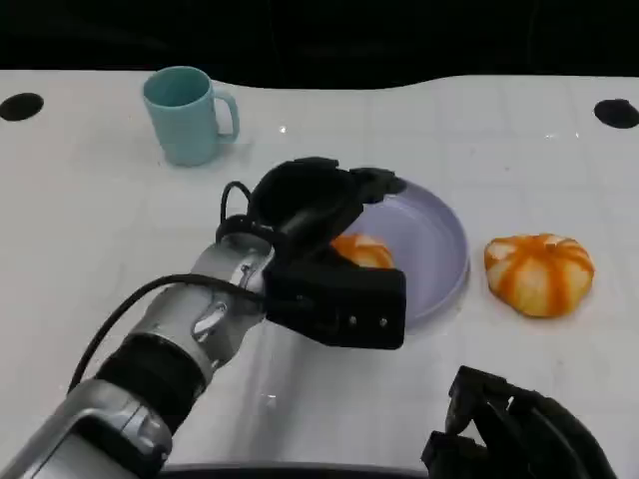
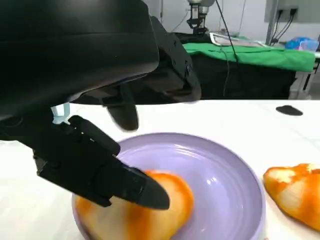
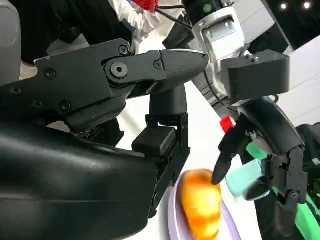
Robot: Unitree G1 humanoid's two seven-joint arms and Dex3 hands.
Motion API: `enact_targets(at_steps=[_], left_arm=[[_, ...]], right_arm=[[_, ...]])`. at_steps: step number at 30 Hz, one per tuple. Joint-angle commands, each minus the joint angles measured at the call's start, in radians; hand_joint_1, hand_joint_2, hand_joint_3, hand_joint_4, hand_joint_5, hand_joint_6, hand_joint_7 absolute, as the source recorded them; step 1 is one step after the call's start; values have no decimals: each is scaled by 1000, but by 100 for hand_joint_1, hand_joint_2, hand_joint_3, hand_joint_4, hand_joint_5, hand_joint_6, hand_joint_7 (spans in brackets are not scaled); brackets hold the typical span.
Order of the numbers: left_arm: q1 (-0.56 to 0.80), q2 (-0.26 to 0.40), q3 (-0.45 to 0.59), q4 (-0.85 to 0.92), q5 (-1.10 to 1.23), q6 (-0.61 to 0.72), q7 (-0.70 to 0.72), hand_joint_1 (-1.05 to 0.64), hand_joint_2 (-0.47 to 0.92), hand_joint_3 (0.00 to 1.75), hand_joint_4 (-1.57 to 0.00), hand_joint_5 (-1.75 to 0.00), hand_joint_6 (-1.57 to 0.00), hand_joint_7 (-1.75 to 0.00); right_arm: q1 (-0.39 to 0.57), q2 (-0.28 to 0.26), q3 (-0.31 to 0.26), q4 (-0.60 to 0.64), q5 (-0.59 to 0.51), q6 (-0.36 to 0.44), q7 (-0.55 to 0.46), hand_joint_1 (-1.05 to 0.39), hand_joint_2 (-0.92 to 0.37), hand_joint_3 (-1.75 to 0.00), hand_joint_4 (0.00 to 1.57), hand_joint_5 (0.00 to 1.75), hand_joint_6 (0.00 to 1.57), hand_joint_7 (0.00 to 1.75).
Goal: Grasp the bread from the table and place it into the plate.
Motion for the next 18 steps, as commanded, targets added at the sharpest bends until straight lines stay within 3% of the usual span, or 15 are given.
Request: enact_targets(at_steps=[1,8,12,14,16,18], left_arm=[[27,44,-4,-78,-6,27,-61,-71,92,21,-8,-48,-18,0],[111,92,29,-194,-43,20,-93,-69,92,22,-21,-46,-23,-2],[163,109,62,-233,-88,-34,-61,-66,92,20,-32,-48,-32,-6],[230,88,132,-262,-207,-101,-46,-61,92,17,-41,-53,-41,-10],[288,71,189,-286,-308,-158,-39,-57,92,15,-49,-83,-57,-15],[328,53,229,-303,-400,-192,-66,-54,92,14,-47,-109,-64,-22]], right_arm=[[3,-10,-8,-4,-1,-8,-3,-74,-92,-22,87,161,75,141],[0,-10,-15,1,5,-3,-2,-74,-92,-20,87,162,76,141],[3,-11,-15,-6,3,2,-8,-74,-92,-21,87,162,76,141],[3,-14,-16,-7,2,1,-6,-74,-92,-22,87,162,76,141],[3,-12,-19,-4,9,2,-1,-73,-92,-22,87,162,75,141],[4,-9,-19,-2,12,1,0,-72,-92,-22,87,162,75,142]])
